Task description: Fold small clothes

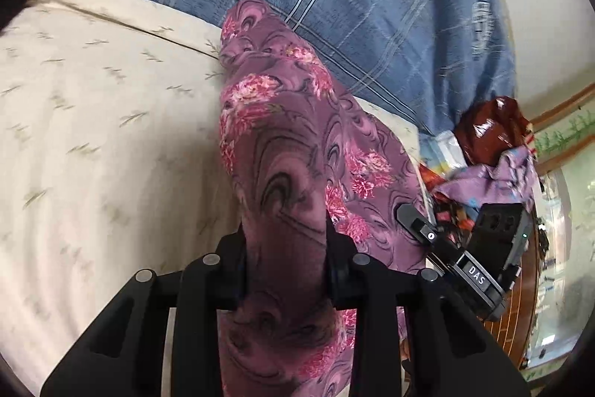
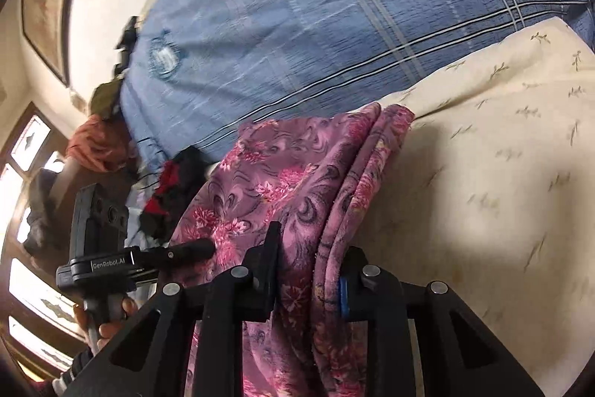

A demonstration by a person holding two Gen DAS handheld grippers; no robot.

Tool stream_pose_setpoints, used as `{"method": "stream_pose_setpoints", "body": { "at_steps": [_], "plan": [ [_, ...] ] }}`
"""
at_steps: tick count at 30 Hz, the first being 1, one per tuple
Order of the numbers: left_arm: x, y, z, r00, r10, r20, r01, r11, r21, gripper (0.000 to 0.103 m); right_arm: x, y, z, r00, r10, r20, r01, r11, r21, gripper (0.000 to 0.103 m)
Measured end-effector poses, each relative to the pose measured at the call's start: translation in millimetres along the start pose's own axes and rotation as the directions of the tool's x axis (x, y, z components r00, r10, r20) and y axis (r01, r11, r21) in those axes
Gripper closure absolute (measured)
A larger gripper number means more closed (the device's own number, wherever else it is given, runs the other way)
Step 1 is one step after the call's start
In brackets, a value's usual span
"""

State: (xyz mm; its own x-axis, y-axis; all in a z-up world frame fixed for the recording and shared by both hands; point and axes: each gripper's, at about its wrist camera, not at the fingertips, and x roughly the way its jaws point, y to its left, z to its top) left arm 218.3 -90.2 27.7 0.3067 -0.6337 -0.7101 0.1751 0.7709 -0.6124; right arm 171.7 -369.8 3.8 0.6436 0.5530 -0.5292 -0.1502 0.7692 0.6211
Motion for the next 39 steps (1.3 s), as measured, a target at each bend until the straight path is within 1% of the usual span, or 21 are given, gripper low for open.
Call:
{"method": "stream_pose_setpoints", "body": {
  "at_steps": [4, 7, 9, 11, 13, 15, 16, 17, 19, 21, 23, 25, 26, 27, 28, 29, 32, 34, 35, 37, 39],
  "plan": [
    [-40, 11, -35, 1.0, 0.003, 0.027, -0.003, 1.0, 0.02, 0.074, -17, 30, -35, 0.997, 0.082, 0.002, -0.082, 0.997, 0.003, 0.078],
    [-52, 33, -63, 1.0, 0.019, 0.023, -0.019, 1.0, 0.007, 0.073, -16, 42, -67, 0.994, 0.103, -0.026, -0.103, 0.995, -0.001, 0.078],
    [-43, 52, -79, 0.999, 0.04, -0.001, -0.04, 0.999, -0.021, 0.073, -7, 43, -85, 0.994, 0.09, -0.054, -0.09, 0.996, 0.003, 0.078],
    [-33, 72, -88, 0.997, 0.066, -0.026, -0.067, 0.996, -0.055, 0.07, 6, 42, -104, 0.996, 0.029, -0.088, -0.031, 0.999, -0.02, 0.077],
    [-31, 83, -93, 0.999, 0.044, -0.015, -0.045, 0.997, -0.058, 0.064, 13, 37, -113, 0.996, -0.017, -0.084, 0.014, 0.999, -0.03, 0.072],
    [-34, 83, -93, 0.999, 0.033, -0.017, -0.034, 0.998, -0.049, 0.062, 11, 35, -113, 0.996, -0.057, -0.071, 0.054, 0.998, -0.04, 0.059],
    [-39, 82, -92, 0.999, 0.039, -0.014, -0.039, 0.999, -0.021, 0.062, 9, 38, -111, 0.995, -0.069, -0.078, 0.064, 0.996, -0.054, 0.059],
    [-45, 79, -90, 0.998, 0.056, 0.001, -0.056, 0.998, 0.01, 0.063, 5, 39, -107, 0.993, -0.081, -0.081, 0.076, 0.995, -0.068, 0.058],
    [-64, 68, -80, 0.995, 0.071, 0.073, -0.076, 0.994, 0.075, 0.063, -4, 42, -97, 0.994, -0.094, -0.051, 0.09, 0.994, -0.069, 0.056],
    [-75, 55, -62, 0.988, 0.078, 0.133, -0.095, 0.987, 0.13, 0.061, -14, 39, -80, 0.998, -0.066, 0.003, 0.066, 0.997, -0.027, 0.055],
    [-65, 43, -41, 0.987, 0.082, 0.139, -0.106, 0.979, 0.174, 0.053, -6, 35, -59, 1.0, -0.028, 0.012, 0.027, 0.999, 0.017, 0.053],
    [-41, 35, -20, 0.982, 0.144, 0.125, -0.167, 0.965, 0.201, 0.052, 13, 34, -45, 0.999, -0.037, -0.013, 0.037, 0.999, 0.03, 0.053],
    [-27, 33, -12, 0.979, 0.173, 0.106, -0.192, 0.958, 0.215, 0.053, 30, 32, -38, 0.997, -0.063, -0.041, 0.065, 0.997, 0.041, 0.053],
    [-10, 33, -2, 0.975, 0.208, 0.074, -0.22, 0.948, 0.229, 0.061, 42, 29, -33, 0.995, -0.08, -0.063, 0.083, 0.995, 0.052, 0.063],
    [6, 33, 8, 0.968, 0.247, 0.05, -0.252, 0.939, 0.234, 0.068, 52, 29, -28, 0.994, -0.07, -0.079, 0.073, 0.996, 0.047, 0.076],
    [19, 34, 17, 0.959, 0.281, 0.044, -0.283, 0.927, 0.246, 0.072, 54, 30, -26, 0.995, -0.062, -0.077, 0.064, 0.998, 0.026, 0.096],
    [45, 38, 27, 0.923, 0.378, 0.074, -0.382, 0.873, 0.303, 0.073, 51, 44, -19, 0.997, -0.075, -0.015, 0.074, 0.996, -0.059, 0.097],
    [60, 38, 29, 0.895, 0.431, 0.113, -0.441, 0.822, 0.362, 0.068, 66, 32, -23, 0.985, -0.156, -0.079, 0.15, 0.986, -0.076, 0.097],
    [61, 40, 32, 0.898, 0.428, 0.102, -0.434, 0.823, 0.367, 0.068, 73, 25, -27, 0.975, -0.192, -0.109, 0.183, 0.979, -0.092, 0.099],
    [43, 47, 39, 0.919, 0.384, 0.085, -0.391, 0.868, 0.305, 0.069, 64, 22, -28, 0.983, -0.165, -0.083, 0.16, 0.985, -0.066, 0.098],
    [11, 53, 39, 0.932, 0.342, 0.116, -0.361, 0.899, 0.248, 0.07, 49, 27, -28, 0.985, -0.161, -0.054, 0.159, 0.986, -0.043, 0.086]
  ]
}}
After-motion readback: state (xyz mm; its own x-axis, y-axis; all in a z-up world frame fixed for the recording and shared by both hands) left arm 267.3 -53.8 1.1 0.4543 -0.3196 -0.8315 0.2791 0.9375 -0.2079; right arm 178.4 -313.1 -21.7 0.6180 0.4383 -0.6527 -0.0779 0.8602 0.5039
